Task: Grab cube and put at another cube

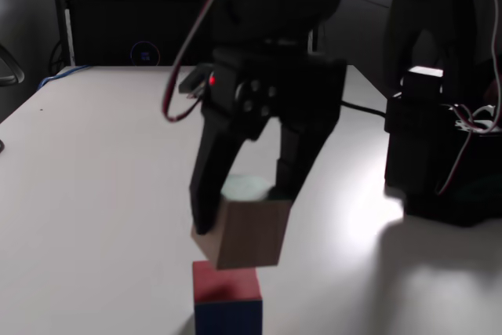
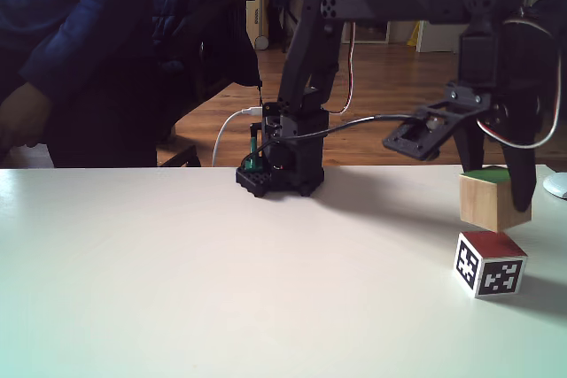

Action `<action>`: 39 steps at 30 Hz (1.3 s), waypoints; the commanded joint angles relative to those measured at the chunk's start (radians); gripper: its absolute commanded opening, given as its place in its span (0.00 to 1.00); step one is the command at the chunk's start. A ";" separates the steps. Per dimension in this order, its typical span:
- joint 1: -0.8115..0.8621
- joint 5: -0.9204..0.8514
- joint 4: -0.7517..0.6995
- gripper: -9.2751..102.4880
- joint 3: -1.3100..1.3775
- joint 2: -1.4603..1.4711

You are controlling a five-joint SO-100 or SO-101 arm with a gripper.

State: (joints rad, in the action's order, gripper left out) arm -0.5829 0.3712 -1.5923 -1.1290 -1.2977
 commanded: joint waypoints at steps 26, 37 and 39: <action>0.003 0.025 -0.167 0.42 0.380 0.287; 0.017 0.054 -0.213 0.46 0.466 0.288; 0.020 0.049 -0.213 0.46 0.466 0.253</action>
State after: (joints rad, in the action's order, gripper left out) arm -0.5752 0.4234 -1.8055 -0.7087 -0.9633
